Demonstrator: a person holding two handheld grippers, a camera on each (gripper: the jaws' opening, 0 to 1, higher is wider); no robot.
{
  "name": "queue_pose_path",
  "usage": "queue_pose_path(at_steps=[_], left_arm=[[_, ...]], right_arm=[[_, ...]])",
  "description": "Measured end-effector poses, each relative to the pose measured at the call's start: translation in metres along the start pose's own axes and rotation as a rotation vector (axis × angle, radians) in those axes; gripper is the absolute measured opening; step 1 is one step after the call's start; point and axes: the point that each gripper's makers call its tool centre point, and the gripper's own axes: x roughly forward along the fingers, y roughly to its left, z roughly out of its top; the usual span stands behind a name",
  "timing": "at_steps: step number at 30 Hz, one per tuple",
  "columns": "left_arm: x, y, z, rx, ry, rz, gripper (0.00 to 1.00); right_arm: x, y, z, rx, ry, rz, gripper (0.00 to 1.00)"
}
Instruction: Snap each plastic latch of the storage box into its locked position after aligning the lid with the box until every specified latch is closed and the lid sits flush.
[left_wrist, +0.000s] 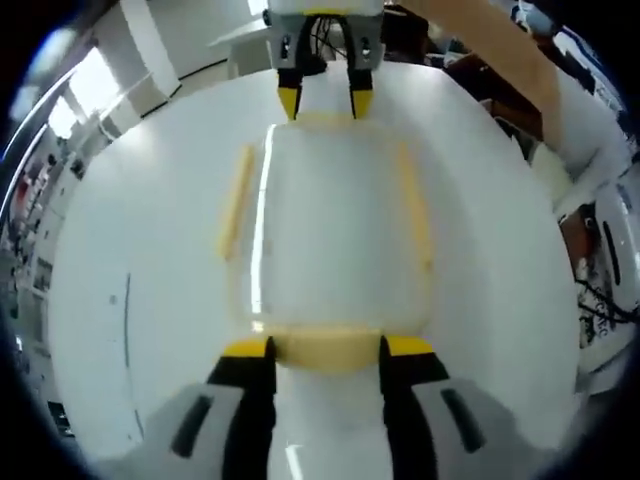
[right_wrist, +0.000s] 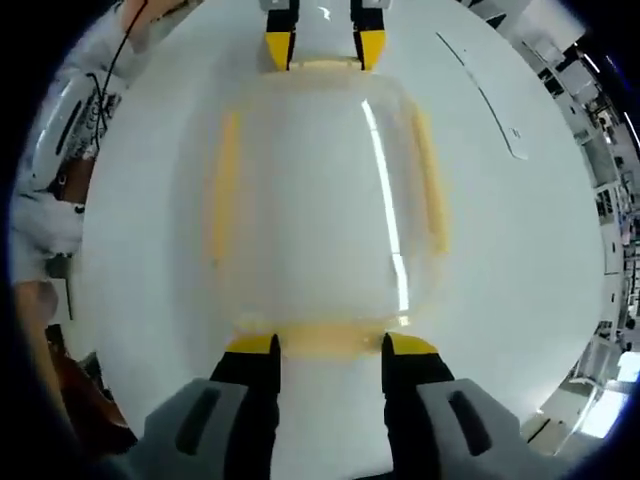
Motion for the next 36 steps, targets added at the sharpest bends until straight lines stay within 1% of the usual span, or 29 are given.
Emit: queue_pose_path(at_steps=[1, 4, 8, 12, 13, 15, 18, 19, 23, 26, 27, 28, 30, 31, 36], left_arm=[[-0.001, 0.000, 0.000, 0.001, -0.001, 0.003, 0.39], [-0.018, 0.001, -0.002, 0.006, -0.018, 0.013, 0.39], [-0.037, -0.001, -0.005, 0.011, -0.022, 0.021, 0.39], [-0.065, 0.001, -0.017, 0.015, -0.009, 0.042, 0.39], [-0.075, 0.001, -0.023, 0.011, -0.010, 0.048, 0.39], [-0.088, 0.001, -0.031, 0.005, -0.010, 0.055, 0.39], [-0.110, -0.002, -0.052, -0.009, 0.003, 0.073, 0.39], [-0.116, -0.003, -0.059, -0.012, 0.009, 0.078, 0.39], [-0.140, -0.007, -0.092, -0.040, 0.031, 0.101, 0.39], [-0.155, -0.011, -0.115, -0.064, 0.040, 0.113, 0.39], [-0.158, -0.011, -0.123, -0.067, 0.042, 0.118, 0.39], [-0.162, -0.012, -0.132, -0.075, 0.051, 0.121, 0.39], [-0.166, -0.013, -0.141, -0.081, 0.060, 0.124, 0.39], [-0.170, -0.012, -0.149, -0.086, 0.063, 0.129, 0.39], [-0.182, -0.004, -0.173, -0.100, 0.060, 0.136, 0.39]], right_arm=[[-0.004, -0.001, 0.003, 0.001, -0.008, -0.006, 0.39], [-0.013, -0.001, 0.010, 0.004, -0.021, -0.016, 0.39], [-0.023, -0.001, 0.022, -0.004, -0.027, -0.024, 0.39], [-0.035, -0.003, 0.047, -0.011, -0.063, -0.035, 0.39], [-0.039, -0.004, 0.057, -0.017, -0.076, -0.037, 0.39], [-0.044, -0.005, 0.071, -0.031, -0.096, -0.044, 0.39], [-0.050, -0.003, 0.104, -0.059, -0.139, -0.046, 0.39], [-0.050, -0.003, 0.111, -0.064, -0.146, -0.044, 0.39], [-0.047, -0.001, 0.152, -0.105, -0.183, -0.041, 0.39], [-0.045, 0.001, 0.183, -0.130, -0.201, -0.039, 0.39], [-0.044, 0.001, 0.188, -0.132, -0.203, -0.037, 0.39], [-0.044, 0.003, 0.199, -0.137, -0.208, -0.031, 0.40], [-0.044, 0.004, 0.214, -0.147, -0.212, -0.028, 0.40], [-0.044, 0.004, 0.218, -0.148, -0.212, -0.027, 0.40], [-0.038, 0.006, 0.244, -0.160, -0.221, -0.020, 0.40]])
